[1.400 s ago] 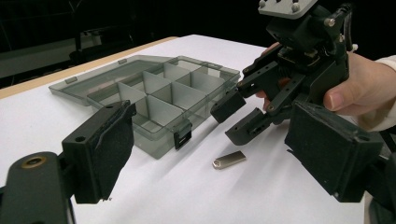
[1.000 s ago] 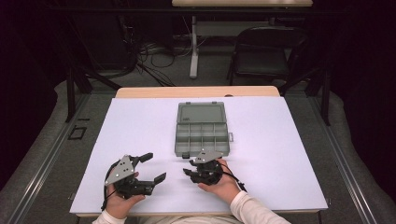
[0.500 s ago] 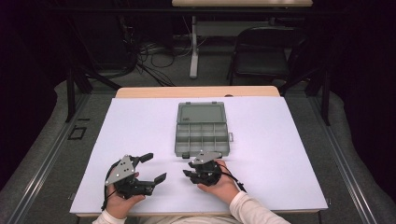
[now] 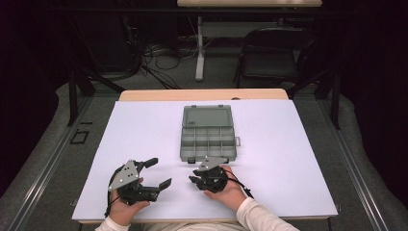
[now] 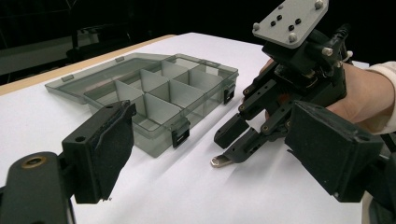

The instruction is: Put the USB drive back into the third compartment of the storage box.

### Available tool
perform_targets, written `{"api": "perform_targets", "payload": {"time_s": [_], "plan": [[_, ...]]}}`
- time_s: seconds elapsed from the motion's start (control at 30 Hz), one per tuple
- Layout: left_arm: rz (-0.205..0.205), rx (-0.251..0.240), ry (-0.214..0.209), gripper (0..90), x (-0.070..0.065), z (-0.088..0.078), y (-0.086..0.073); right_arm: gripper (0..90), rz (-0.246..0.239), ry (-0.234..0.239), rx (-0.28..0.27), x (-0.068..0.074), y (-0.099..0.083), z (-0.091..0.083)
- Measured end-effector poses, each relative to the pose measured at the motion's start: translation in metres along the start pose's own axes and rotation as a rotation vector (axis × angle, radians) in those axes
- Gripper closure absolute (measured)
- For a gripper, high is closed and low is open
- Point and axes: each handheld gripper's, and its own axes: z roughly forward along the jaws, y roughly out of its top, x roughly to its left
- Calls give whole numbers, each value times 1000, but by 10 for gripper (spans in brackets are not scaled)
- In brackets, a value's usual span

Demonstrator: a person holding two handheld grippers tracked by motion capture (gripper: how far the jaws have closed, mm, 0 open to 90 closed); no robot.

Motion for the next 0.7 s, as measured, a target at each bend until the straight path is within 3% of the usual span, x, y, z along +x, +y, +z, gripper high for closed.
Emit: {"api": "perform_targets", "payload": {"time_s": [0.7], "plan": [[-3,1,0,149,0,0,0,762,-13,6,26,0,-3,4]]}}
